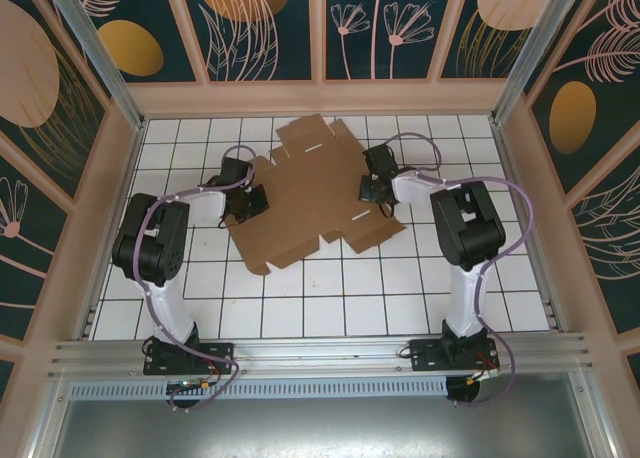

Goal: Fold the paper box

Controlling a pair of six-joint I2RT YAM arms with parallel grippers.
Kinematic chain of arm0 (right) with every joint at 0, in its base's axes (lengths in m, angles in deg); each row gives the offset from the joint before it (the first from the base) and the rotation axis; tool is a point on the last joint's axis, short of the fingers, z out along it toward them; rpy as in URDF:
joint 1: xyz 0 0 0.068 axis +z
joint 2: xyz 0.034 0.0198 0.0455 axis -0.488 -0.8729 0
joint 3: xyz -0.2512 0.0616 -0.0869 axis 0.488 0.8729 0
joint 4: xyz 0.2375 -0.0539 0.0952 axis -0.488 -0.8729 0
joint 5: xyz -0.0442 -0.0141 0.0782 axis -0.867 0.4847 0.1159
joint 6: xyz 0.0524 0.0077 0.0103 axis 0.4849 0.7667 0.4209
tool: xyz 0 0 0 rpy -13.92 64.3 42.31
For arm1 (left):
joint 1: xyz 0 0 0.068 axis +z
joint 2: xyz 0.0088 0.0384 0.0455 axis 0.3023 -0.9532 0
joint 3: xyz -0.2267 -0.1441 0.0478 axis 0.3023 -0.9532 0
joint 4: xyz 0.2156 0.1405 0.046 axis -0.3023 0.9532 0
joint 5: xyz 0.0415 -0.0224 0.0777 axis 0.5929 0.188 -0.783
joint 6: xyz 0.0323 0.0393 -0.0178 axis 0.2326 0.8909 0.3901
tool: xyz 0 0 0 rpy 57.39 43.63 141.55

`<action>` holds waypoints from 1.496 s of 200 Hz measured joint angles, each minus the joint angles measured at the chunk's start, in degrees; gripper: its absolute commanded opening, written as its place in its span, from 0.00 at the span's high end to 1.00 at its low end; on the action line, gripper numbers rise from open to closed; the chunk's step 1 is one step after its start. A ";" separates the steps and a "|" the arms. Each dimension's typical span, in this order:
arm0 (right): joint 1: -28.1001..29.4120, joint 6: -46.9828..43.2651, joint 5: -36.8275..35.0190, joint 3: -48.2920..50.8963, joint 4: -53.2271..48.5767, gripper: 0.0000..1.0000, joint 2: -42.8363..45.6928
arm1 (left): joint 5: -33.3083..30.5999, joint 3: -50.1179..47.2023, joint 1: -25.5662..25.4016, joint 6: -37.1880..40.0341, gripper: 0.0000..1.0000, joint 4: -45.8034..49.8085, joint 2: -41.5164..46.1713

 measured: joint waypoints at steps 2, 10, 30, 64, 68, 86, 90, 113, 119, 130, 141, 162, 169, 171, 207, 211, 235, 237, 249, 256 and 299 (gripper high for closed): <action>-0.11 -0.04 0.09 -0.44 -0.11 1.00 -0.35 | 0.20 -0.37 -0.22 0.00 1.00 -0.20 0.22; -0.72 -0.22 0.46 -2.99 -0.81 1.00 -2.03 | 0.63 -1.44 -0.90 0.00 1.00 -0.81 0.83; -2.19 -1.14 1.40 -8.70 -2.01 1.00 -5.70 | 1.16 -3.41 -3.89 0.07 1.00 -0.90 2.45; -3.76 -2.82 3.08 -15.06 -3.48 1.00 -9.66 | 4.92 -4.72 -9.57 1.16 1.00 1.49 3.72; -3.89 -3.06 3.39 -15.58 -3.63 1.00 -9.99 | 5.55 -4.72 -10.10 1.44 1.00 1.75 3.72; -4.17 -3.80 5.05 -17.49 -4.33 1.00 -11.10 | 8.33 -4.59 -11.89 2.93 1.00 2.99 3.50; -4.20 -4.15 5.49 -17.77 -4.35 1.00 -11.30 | 8.96 -4.44 -12.35 3.37 1.00 3.41 3.34; -4.31 -5.07 6.99 -18.05 -4.24 1.00 -11.56 | 11.93 -3.45 -15.41 4.81 1.00 5.42 2.64; -4.31 -5.46 7.61 -17.97 -4.15 1.00 -11.56 | 12.72 -3.39 -16.17 4.92 1.00 5.70 2.54; -4.31 -6.14 9.18 -17.75 -3.69 1.00 -11.54 | 14.10 -2.95 -17.59 5.40 1.00 6.69 2.14; -4.28 -6.64 10.60 -17.46 -3.21 1.00 -11.54 | 15.10 -1.88 -18.86 6.08 1.00 8.22 1.51; -4.28 -7.65 11.61 -17.05 -2.62 1.00 -11.41 | 14.58 0.24 -20.09 6.95 1.00 11.23 0.76; -4.28 -7.89 11.93 -16.44 -2.14 0.99 -10.97 | 14.21 0.68 -20.31 6.97 1.00 12.02 0.76; -4.28 -8.04 12.07 -16.20 -2.03 0.97 -10.82 | 14.14 0.81 -20.35 6.97 1.00 12.28 0.76; -3.74 -10.51 17.66 -12.98 -5.51 0.64 -7.26 | 11.47 5.55 -20.57 6.73 0.91 15.04 0.87; -3.69 -10.29 18.12 -12.79 -6.08 0.62 -6.78 | 11.13 6.95 -20.57 6.69 0.92 15.30 1.01; -4.33 -10.38 20.24 -12.44 -7.78 0.56 -3.30 | 10.08 14.21 -19.87 6.19 0.95 14.23 2.12; -4.55 -10.14 20.41 -12.37 -7.78 0.54 -2.86 | 9.99 14.80 -19.65 5.88 0.95 13.92 2.19; -5.81 -9.33 21.40 -11.74 -7.52 0.46 -0.15 | 9.99 17.35 -18.38 5.03 0.96 12.02 2.47; -6.69 -8.90 21.88 -11.30 -7.41 0.45 1.38 | 9.92 18.38 -17.31 4.46 0.96 10.93 2.34; -8.87 -7.43 21.40 -9.88 -6.80 0.51 5.31 | 7.52 26.88 -9.86 2.75 0.98 8.79 -7.61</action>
